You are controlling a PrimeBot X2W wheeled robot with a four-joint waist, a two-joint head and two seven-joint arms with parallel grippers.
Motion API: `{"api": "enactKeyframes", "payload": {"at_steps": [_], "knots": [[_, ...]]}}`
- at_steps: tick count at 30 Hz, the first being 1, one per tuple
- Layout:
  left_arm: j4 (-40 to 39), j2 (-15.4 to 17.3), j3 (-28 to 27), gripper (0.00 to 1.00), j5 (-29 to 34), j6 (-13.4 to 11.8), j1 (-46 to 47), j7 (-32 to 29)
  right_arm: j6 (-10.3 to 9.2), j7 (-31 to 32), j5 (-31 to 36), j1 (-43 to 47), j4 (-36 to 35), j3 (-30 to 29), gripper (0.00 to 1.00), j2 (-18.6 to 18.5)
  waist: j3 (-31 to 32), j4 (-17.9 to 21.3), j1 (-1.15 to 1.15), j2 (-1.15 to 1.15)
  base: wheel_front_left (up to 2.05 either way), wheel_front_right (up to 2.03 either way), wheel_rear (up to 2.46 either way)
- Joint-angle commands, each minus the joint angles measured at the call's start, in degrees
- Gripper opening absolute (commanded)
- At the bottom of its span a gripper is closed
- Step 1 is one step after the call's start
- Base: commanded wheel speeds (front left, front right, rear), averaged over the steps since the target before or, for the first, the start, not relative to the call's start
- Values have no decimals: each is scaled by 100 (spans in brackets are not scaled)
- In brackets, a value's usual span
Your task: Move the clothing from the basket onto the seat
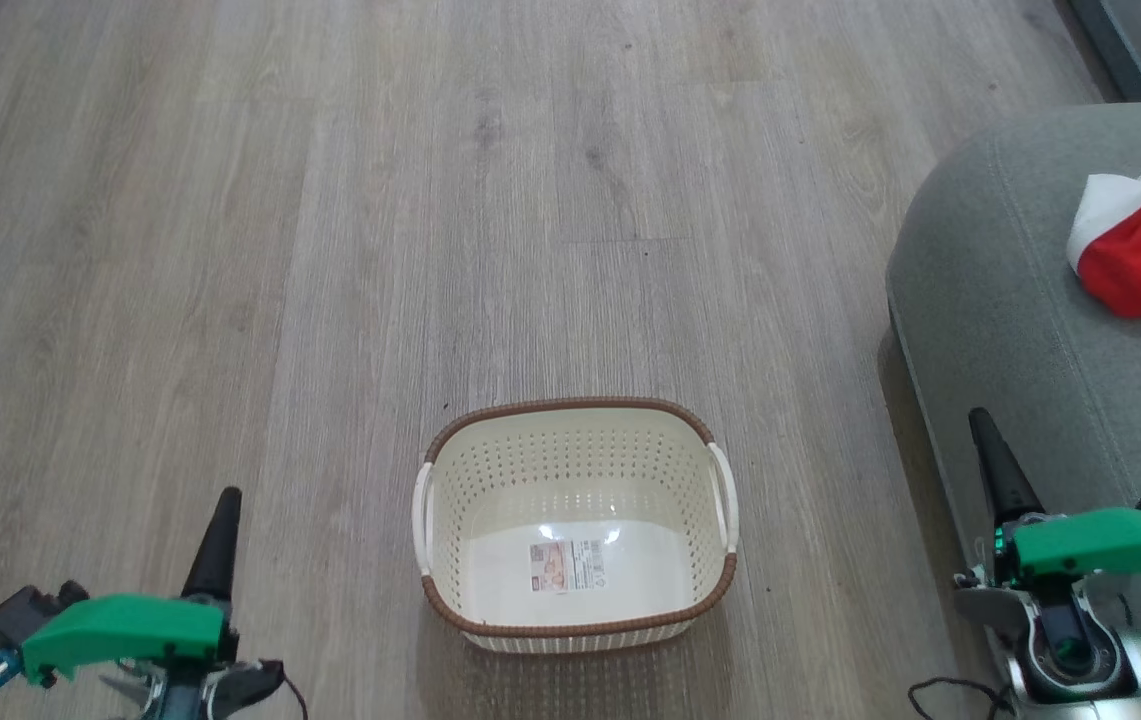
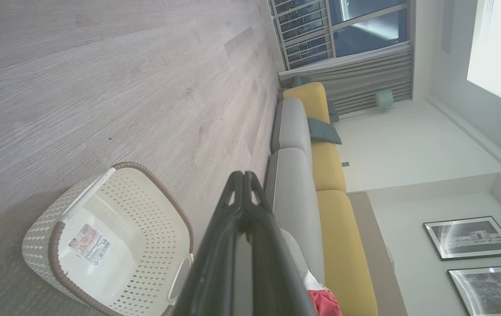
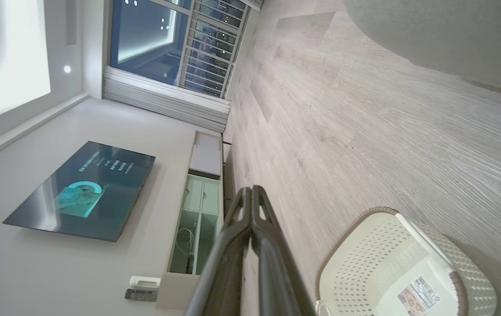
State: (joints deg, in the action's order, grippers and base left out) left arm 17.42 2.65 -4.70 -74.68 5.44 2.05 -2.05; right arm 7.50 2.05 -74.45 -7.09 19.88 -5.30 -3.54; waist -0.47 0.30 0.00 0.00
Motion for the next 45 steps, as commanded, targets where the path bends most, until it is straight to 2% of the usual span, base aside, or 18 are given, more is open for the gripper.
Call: {"api": "enactKeyframes", "payload": {"at_steps": [1, 25, 45], "knots": [[-232, 30, -150, 0, -149, 57, 304, -50, -1, 44, -163, -53, -245, 54, 0, 16, 1, -1, 0, 0, 0, 0, 0], [-335, 22, -184, 0, -1743, 204, 415, -444, -1, 444, -1766, 90, -585, -123, 0, 66, 29, -30, 0, 0, 0, 0, 0], [-336, 22, -184, 0, -1748, 204, 415, -445, -1, 445, -1771, 90, -585, -123, 0, 67, 29, -30, 0, 0, 0, 0, 0]]}}
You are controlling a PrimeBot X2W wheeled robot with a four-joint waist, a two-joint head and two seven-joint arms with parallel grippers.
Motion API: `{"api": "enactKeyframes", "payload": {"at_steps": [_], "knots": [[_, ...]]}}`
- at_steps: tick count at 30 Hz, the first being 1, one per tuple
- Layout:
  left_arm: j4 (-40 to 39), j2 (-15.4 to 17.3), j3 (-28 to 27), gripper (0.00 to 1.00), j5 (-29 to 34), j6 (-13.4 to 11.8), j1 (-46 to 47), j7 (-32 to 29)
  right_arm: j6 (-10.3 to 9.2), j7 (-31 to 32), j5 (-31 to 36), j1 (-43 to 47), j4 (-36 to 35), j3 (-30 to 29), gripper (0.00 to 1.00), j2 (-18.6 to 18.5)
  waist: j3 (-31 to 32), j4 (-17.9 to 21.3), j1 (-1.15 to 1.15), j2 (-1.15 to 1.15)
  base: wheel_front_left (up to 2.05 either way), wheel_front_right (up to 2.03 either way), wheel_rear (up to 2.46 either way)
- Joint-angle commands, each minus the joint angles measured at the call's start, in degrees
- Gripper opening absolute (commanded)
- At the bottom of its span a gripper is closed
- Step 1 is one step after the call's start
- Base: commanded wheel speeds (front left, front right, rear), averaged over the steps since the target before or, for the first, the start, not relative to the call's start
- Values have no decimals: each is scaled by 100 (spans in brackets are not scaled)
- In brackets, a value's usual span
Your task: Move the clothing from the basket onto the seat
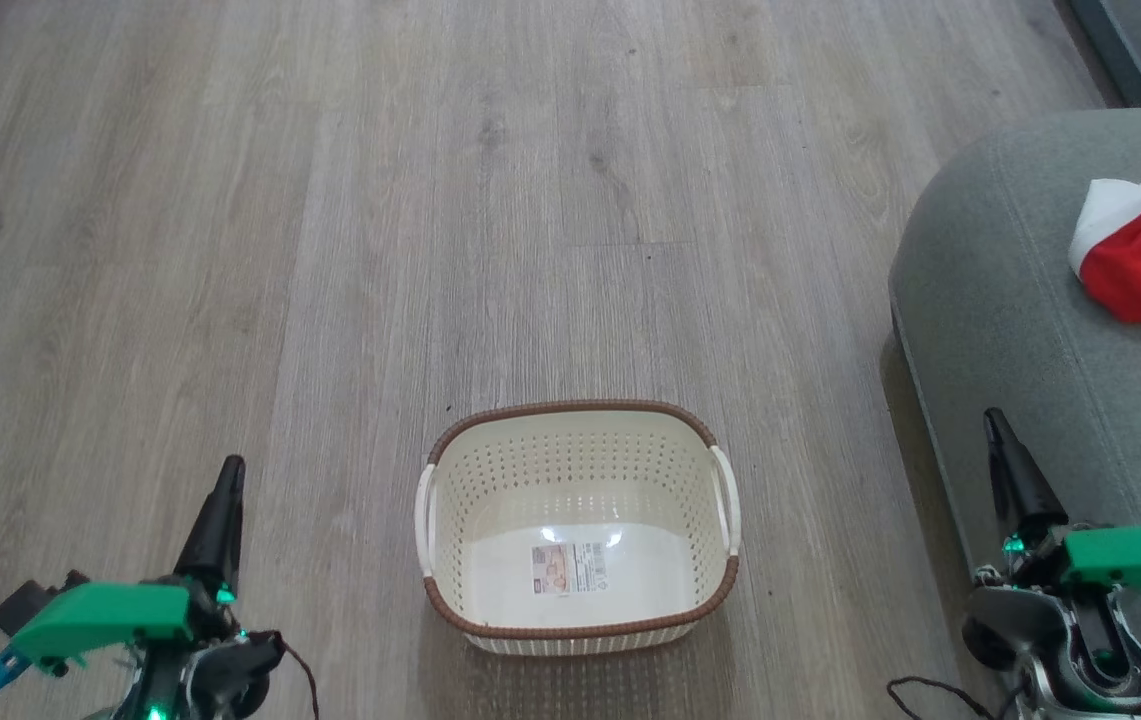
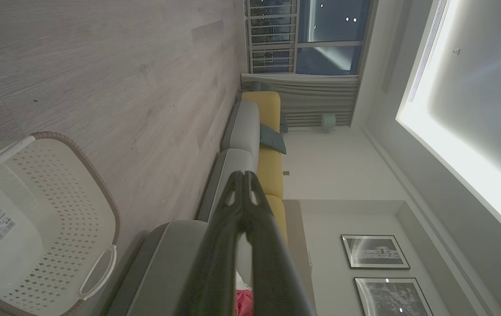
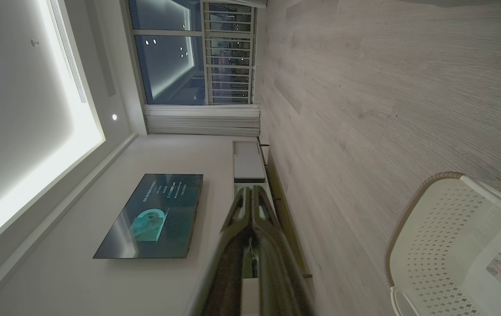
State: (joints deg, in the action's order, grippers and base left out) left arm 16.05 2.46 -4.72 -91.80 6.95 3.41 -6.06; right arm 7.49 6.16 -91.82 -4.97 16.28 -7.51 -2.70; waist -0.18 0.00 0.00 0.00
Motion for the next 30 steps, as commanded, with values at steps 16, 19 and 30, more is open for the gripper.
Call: {"api": "enactKeyframes", "payload": {"at_steps": [16, 19, 30], "knots": [[-199, 42, -181, 0, -36, 54, 279, -43, 0, 33, -34, -122, -225, 98, 0, -18, 0, 0, 0, 0, 0, 0, 0], [-199, 42, -181, 0, -36, 54, 279, -43, 0, 33, -34, -122, -225, 98, 0, -18, 0, 0, 0, 0, 0, 0, 0], [-199, 42, -181, 0, -37, 54, 279, -43, 0, 33, -34, -122, -225, 99, 0, -18, 0, 0, 0, 0, 0, 0, 0]]}}
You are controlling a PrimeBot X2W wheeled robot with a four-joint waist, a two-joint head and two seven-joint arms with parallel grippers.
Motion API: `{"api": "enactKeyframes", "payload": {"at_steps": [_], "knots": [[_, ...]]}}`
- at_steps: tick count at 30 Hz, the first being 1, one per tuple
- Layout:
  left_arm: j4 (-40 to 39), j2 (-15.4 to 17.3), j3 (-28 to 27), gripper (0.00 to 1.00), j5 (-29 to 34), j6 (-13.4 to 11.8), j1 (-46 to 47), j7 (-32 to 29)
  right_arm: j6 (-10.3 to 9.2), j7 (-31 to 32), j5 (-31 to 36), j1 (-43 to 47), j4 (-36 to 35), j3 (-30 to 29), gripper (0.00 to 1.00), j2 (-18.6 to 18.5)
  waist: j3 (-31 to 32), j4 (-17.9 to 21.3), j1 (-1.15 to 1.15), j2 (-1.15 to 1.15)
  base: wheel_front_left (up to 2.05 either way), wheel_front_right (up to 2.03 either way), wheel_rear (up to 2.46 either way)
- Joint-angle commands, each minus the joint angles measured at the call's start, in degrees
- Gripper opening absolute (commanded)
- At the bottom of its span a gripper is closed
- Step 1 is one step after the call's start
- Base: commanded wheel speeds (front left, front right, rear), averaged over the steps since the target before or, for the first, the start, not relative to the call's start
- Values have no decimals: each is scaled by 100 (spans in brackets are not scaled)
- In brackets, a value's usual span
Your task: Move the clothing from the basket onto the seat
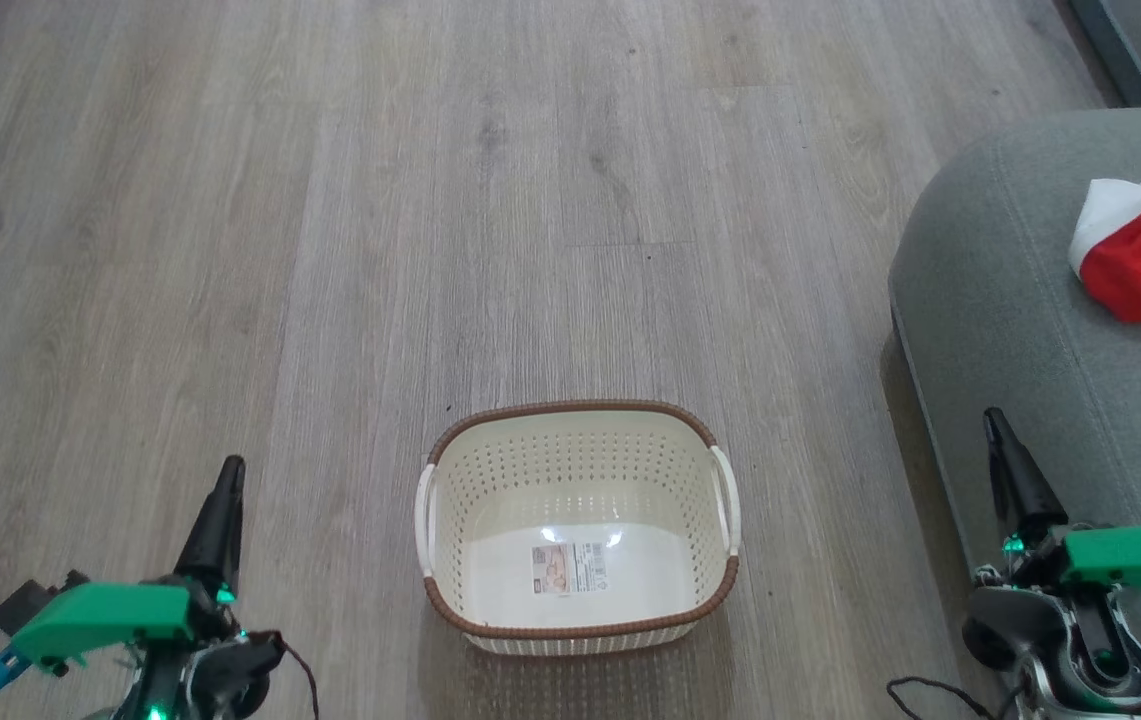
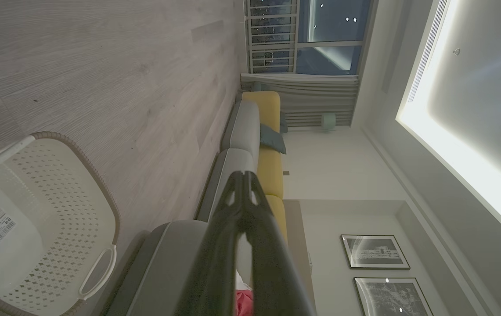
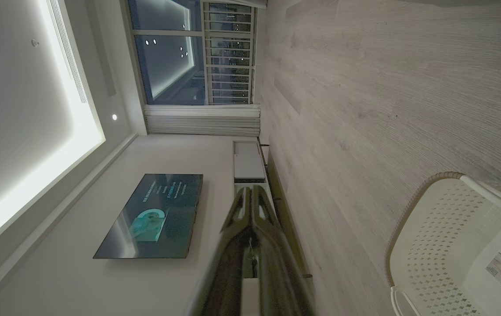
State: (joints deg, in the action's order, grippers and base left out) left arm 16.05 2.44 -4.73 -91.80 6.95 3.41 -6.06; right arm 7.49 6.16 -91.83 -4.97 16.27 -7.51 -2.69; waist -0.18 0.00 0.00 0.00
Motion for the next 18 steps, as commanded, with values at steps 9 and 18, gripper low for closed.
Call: {"api": "enactKeyframes", "payload": {"at_steps": [9, 18], "knots": [[-199, 43, -179, 0, -37, 54, 278, -43, 0, 33, -33, -122, -224, 99, 0, -19, 0, 0, 0, 0, 0, 0, 0], [-199, 43, -179, 0, -37, 54, 278, -43, 0, 33, -34, -122, -224, 99, 0, -19, 0, 0, 0, 0, 0, 0, 0]]}}
